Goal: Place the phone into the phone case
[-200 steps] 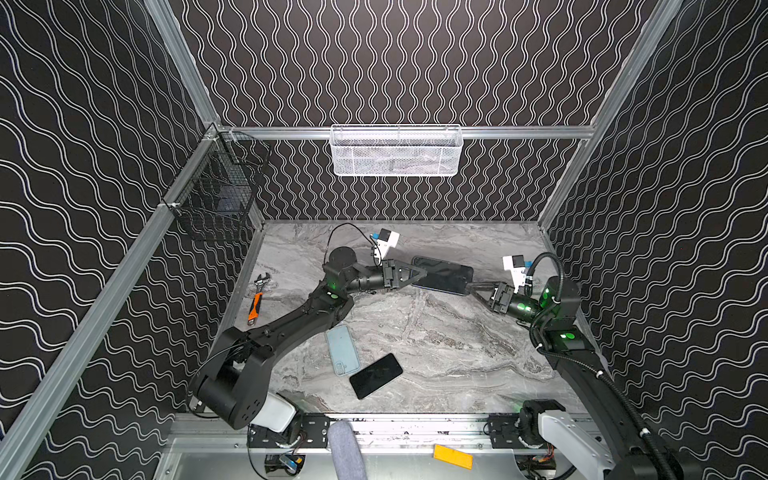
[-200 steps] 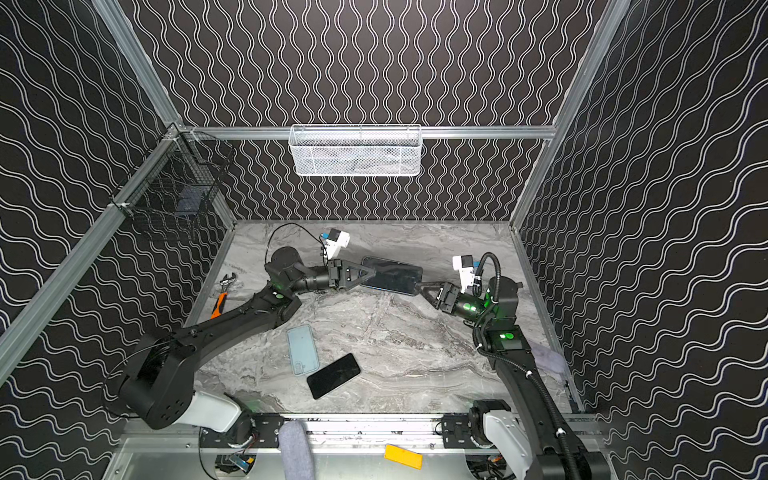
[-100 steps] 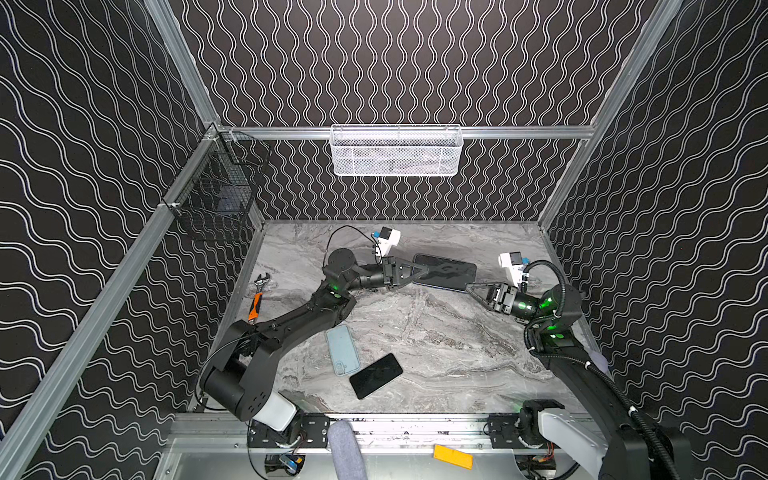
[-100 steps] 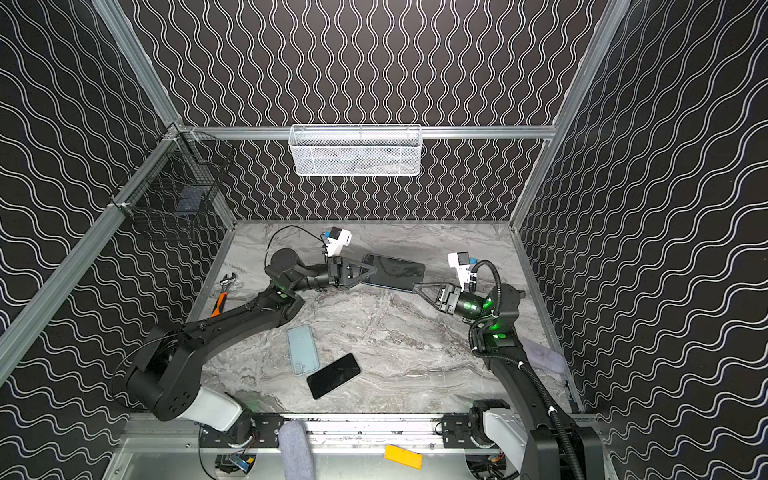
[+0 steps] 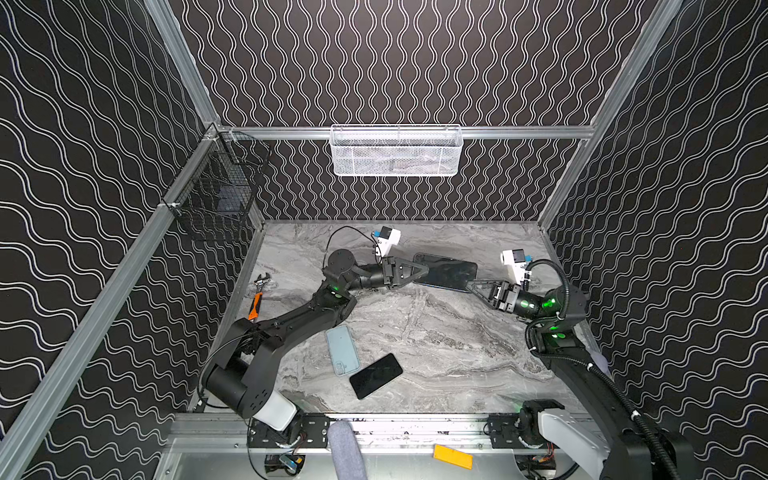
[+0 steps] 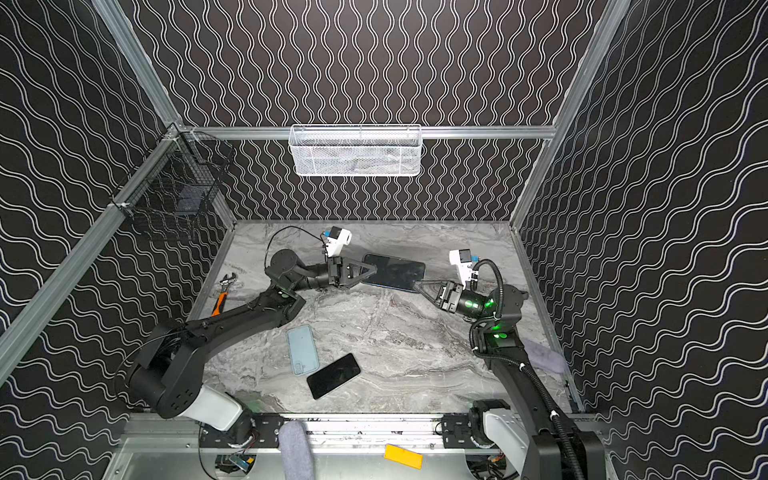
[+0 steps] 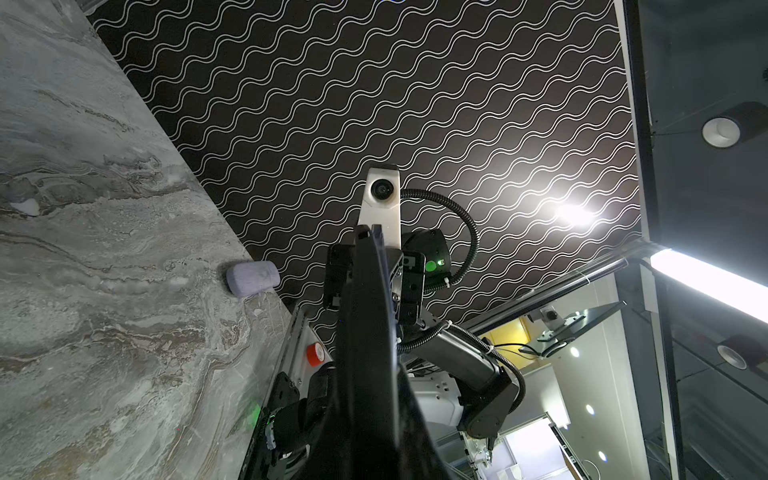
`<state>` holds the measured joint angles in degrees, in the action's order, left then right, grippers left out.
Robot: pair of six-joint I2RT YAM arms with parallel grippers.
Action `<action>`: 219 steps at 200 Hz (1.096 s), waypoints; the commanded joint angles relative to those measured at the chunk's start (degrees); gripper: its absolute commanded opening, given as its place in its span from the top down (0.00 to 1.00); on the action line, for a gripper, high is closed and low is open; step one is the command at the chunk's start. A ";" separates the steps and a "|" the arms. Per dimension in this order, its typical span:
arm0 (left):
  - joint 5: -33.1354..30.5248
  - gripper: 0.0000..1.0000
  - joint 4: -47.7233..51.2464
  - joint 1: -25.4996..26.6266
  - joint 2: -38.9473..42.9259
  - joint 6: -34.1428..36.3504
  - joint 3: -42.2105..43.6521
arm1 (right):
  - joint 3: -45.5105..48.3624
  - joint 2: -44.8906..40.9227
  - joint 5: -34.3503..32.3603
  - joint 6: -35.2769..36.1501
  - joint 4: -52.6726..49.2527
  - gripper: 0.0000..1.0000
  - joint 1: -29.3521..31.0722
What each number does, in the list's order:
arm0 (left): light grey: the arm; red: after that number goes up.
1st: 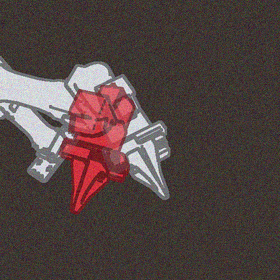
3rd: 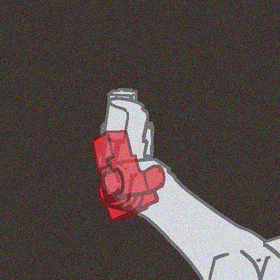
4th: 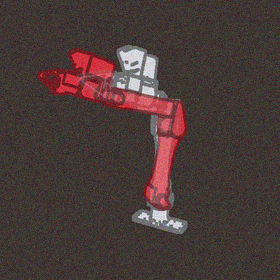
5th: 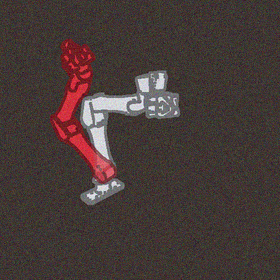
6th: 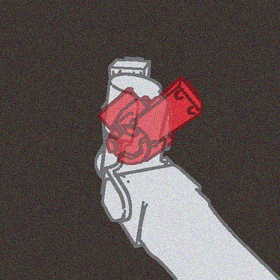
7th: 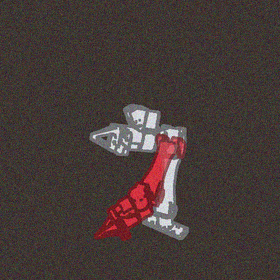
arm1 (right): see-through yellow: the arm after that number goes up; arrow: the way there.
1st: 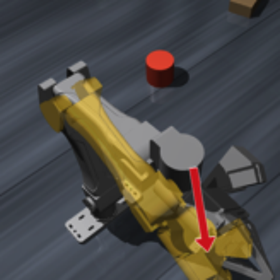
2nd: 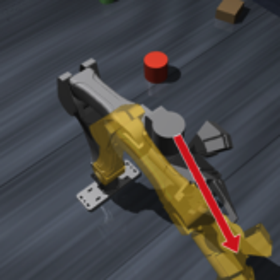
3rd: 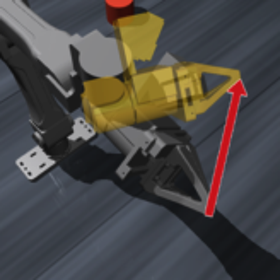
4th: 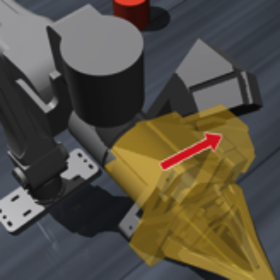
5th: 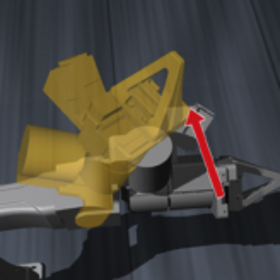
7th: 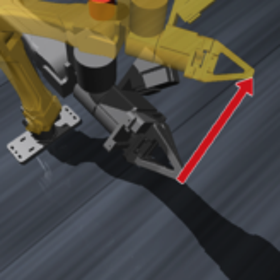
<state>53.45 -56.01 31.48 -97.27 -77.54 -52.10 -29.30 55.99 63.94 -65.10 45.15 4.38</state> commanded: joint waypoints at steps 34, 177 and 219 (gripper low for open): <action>-0.18 1.00 1.59 0.53 0.42 2.77 -0.55 | -1.19 0.22 -1.03 2.09 -0.57 1.00 0.79; -0.36 0.83 -0.49 2.20 -1.05 1.60 -0.93 | -4.36 -1.14 -5.34 13.59 -18.12 1.00 2.54; -0.39 1.00 -1.48 2.76 -1.72 1.01 -0.78 | -4.97 -1.37 -5.09 13.16 -17.08 0.99 2.65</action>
<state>52.58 -54.28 33.41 -98.85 -75.88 -52.47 -33.36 54.72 59.83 -54.39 27.83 6.68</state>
